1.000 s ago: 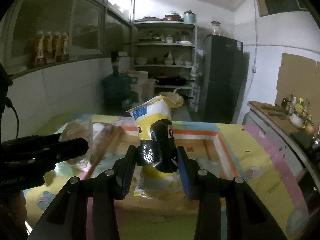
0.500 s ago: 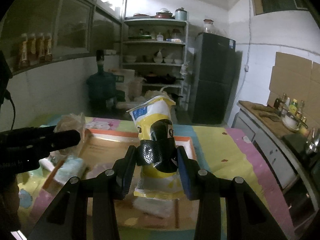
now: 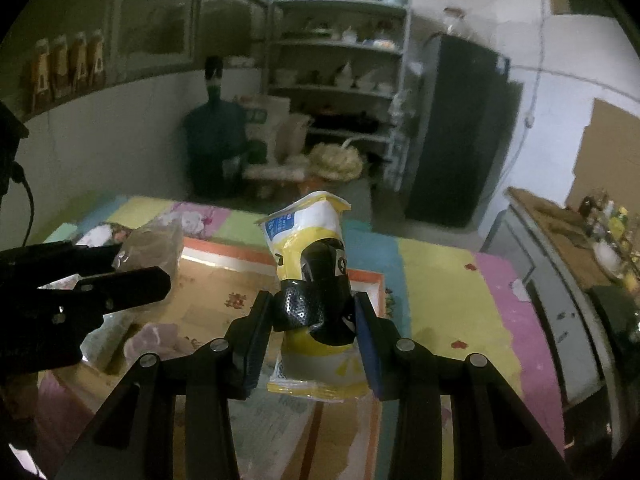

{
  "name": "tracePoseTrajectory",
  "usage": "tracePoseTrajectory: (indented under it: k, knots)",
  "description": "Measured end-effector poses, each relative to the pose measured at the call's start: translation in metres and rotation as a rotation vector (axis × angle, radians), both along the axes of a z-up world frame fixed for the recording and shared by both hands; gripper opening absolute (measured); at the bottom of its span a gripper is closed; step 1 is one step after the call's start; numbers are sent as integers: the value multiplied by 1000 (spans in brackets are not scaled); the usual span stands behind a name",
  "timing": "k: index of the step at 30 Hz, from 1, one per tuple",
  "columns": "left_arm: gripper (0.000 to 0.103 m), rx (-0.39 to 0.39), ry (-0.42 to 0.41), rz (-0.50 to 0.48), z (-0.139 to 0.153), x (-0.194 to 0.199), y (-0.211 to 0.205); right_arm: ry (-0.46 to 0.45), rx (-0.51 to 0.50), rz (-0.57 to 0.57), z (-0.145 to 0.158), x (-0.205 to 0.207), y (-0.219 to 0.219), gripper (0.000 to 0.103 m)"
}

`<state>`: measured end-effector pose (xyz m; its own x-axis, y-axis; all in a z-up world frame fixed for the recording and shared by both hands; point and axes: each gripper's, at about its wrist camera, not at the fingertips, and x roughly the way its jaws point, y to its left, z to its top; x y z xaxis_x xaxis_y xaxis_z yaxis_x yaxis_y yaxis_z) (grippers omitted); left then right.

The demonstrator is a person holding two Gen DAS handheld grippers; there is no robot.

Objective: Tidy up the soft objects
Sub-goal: 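Lift both bags and carry them over the cardboard tray, then lower both bags into the tray and open both tools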

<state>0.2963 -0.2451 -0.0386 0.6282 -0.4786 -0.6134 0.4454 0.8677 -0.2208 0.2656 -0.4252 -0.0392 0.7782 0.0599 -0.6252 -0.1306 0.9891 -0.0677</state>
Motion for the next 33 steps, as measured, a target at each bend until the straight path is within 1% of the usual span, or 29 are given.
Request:
tracePoseTrajectory:
  k: [6, 11, 15, 21, 27, 33]
  knots:
    - [50, 19, 29, 7, -10, 13, -11, 77, 5, 32, -15, 31, -6, 42]
    - [50, 33, 63, 5, -21, 22, -17, 121, 9, 49, -27, 44, -5, 42]
    - [50, 39, 97, 5, -30, 30, -21, 149, 4, 66, -35, 48, -4, 42]
    - [50, 57, 126, 2, -42, 36, -25, 180, 3, 79, -44, 54, -3, 42]
    - [50, 79, 150, -4, -52, 39, -30, 213, -10, 89, -54, 60, -1, 42]
    - [50, 92, 158, -7, -55, 39, -33, 230, -28, 97, -57, 63, 1, 42]
